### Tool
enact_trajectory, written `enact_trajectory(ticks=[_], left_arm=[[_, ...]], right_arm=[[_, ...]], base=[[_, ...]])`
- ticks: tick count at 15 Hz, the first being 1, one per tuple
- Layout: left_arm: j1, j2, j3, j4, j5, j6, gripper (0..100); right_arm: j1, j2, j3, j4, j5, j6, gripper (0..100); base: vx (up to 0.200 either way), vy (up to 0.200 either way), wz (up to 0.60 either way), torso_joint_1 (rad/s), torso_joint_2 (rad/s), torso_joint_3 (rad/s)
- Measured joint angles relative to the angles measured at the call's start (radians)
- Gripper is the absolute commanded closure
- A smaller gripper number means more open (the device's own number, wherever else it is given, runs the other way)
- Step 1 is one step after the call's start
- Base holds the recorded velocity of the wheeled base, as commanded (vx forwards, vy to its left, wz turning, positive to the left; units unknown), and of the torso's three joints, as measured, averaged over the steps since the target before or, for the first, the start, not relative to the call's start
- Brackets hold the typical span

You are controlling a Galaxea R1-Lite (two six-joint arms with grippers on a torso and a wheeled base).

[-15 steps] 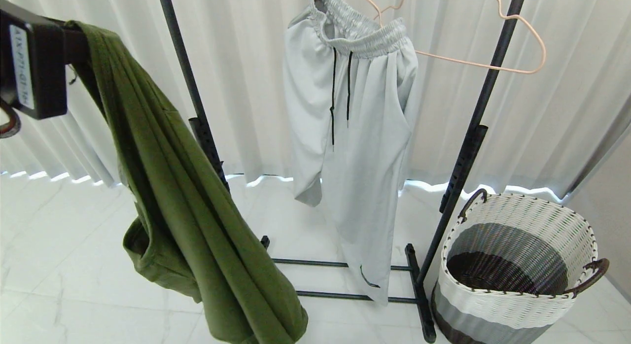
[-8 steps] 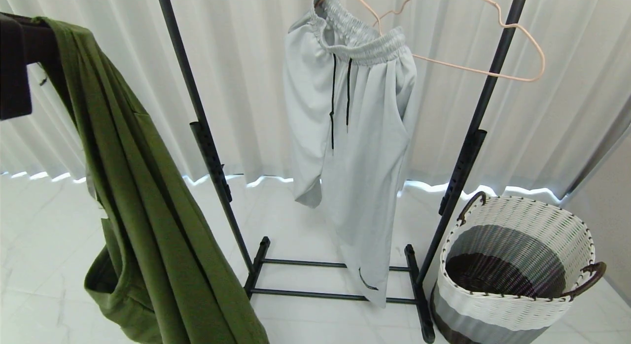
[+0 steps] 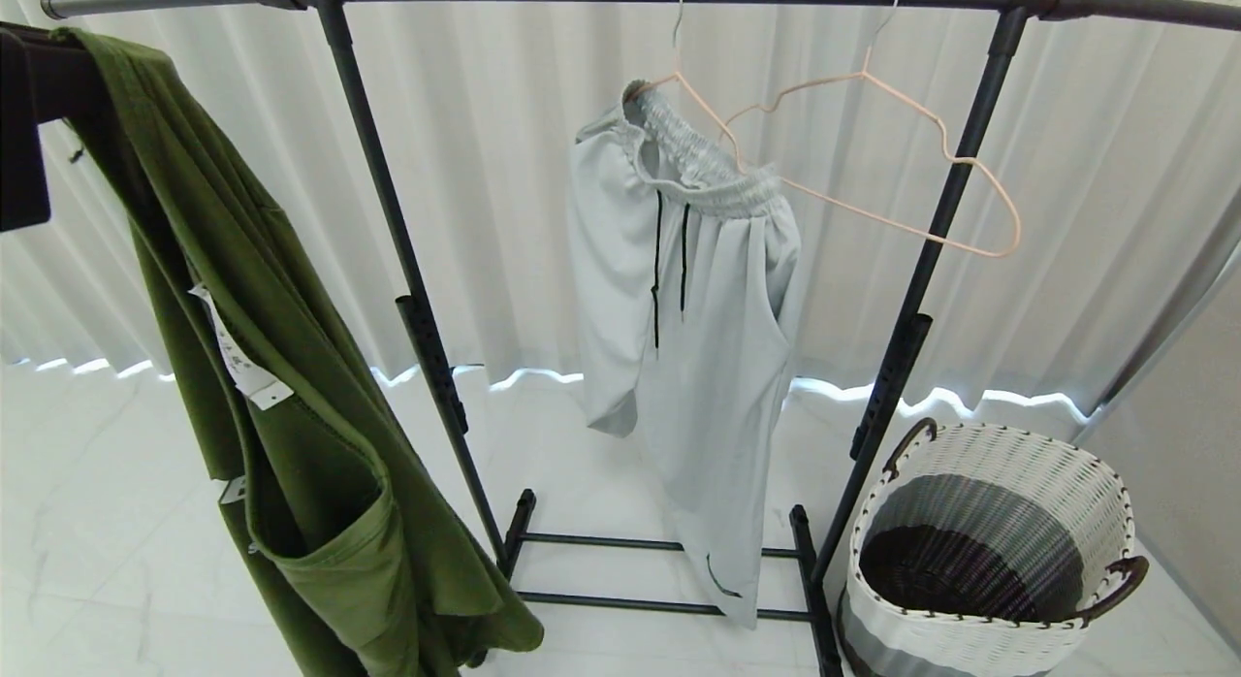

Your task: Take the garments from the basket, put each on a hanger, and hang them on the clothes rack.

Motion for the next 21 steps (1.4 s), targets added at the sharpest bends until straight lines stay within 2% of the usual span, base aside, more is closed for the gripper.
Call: enact_trajectory(ticks=[7,9,12,15,21], left_arm=[[-0.001,0.001,-0.004,-0.001,0.000,0.001,100],[-0.001,0.002,-0.005,-0.001,0.000,0.002,100],[-0.001,0.003,-0.003,-0.001,0.000,0.001,100],[-0.001,0.005,0.001,-0.002,0.001,0.001,100],[-0.001,0.014,0.006,-0.001,0.000,0.001,100]], right_arm=[[0.002,0.036,0.011,-0.049,0.009,0.015,0],[0.002,0.047,0.015,-0.070,0.062,0.016,0],[-0.001,0.056,0.039,-0.129,0.123,0.014,0],[-0.006,0.064,0.073,-0.187,0.146,0.014,0],[-0.009,0.092,0.086,-0.192,0.165,0.018,0]], base=[[0.000,0.000,0.00,0.208,-0.49,-0.278],[0.000,0.000,0.00,0.225,-0.51,-0.276],[0.200,0.000,0.00,0.067,-0.17,-0.090],[0.200,0.000,0.00,0.015,-0.03,-0.017],[0.200,0.000,0.00,0.006,0.00,-0.002]])
